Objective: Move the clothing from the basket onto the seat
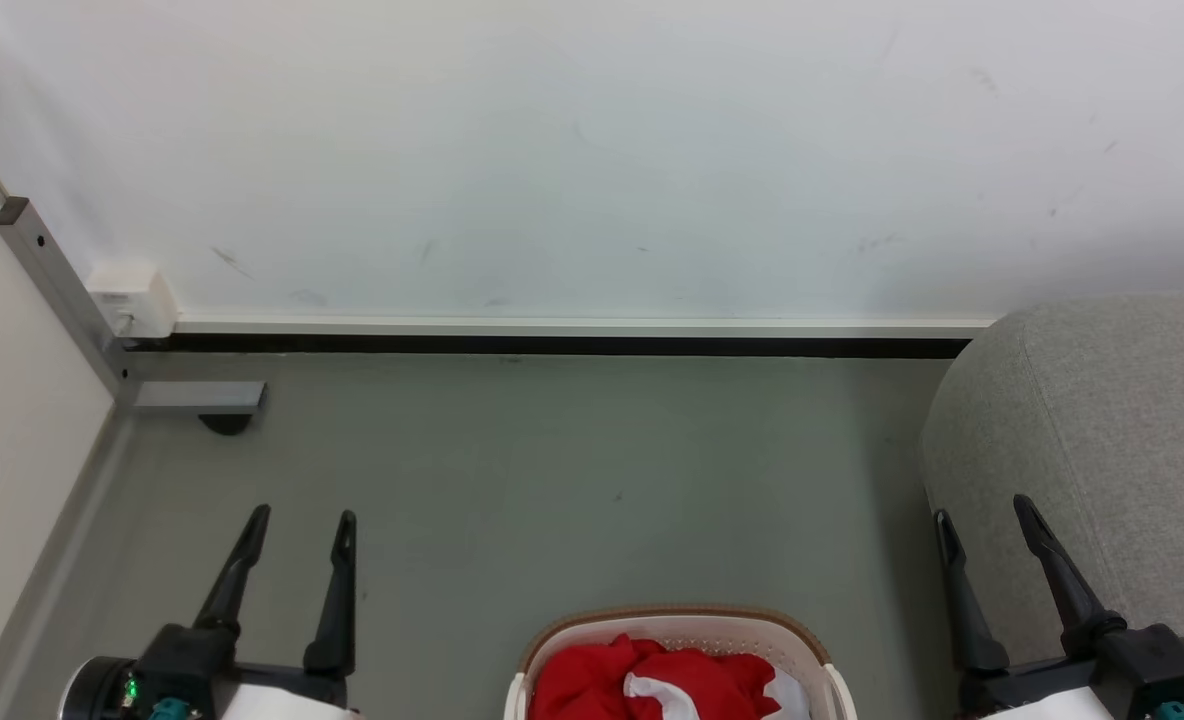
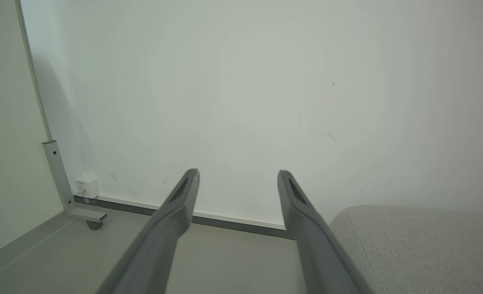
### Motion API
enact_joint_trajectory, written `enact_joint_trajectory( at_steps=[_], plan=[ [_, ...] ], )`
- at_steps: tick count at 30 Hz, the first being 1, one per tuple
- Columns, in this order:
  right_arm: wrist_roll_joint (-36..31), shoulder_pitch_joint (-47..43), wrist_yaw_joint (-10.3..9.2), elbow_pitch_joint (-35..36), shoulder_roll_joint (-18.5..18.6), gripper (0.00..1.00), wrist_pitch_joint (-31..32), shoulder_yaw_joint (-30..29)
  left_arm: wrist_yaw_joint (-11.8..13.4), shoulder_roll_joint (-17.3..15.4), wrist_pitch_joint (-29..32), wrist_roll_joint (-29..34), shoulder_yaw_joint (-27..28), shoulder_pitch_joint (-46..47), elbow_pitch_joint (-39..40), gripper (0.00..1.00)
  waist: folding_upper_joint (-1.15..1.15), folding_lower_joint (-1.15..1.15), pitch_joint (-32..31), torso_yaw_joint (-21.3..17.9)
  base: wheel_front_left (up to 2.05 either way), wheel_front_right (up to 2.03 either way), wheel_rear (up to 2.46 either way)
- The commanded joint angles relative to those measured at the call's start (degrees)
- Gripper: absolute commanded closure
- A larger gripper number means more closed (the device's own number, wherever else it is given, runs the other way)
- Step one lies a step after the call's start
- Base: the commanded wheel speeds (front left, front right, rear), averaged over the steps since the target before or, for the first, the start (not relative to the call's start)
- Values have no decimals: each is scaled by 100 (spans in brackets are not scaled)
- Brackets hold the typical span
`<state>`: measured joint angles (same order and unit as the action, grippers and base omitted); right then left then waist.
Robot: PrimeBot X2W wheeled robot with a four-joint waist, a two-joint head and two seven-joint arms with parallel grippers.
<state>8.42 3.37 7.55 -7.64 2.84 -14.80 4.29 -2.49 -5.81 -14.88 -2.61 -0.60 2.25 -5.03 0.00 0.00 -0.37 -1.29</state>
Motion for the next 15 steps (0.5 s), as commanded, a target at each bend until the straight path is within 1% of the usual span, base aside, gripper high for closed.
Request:
enact_joint_trajectory(
  at_steps=[1, 15],
  plan=[
    [-131, -54, -12, 20, 10, 0, -51, 10, -10, 1, -33, 165, 23, -59, 35, 0, 0, 0, -2, 0, 0, 0, 0],
    [-25, -40, -12, -45, 10, 0, -35, 10, -88, 71, -29, 90, 121, -52, -24, 0, 0, 0, -13, 3, 0, 0, 0]
  ],
)
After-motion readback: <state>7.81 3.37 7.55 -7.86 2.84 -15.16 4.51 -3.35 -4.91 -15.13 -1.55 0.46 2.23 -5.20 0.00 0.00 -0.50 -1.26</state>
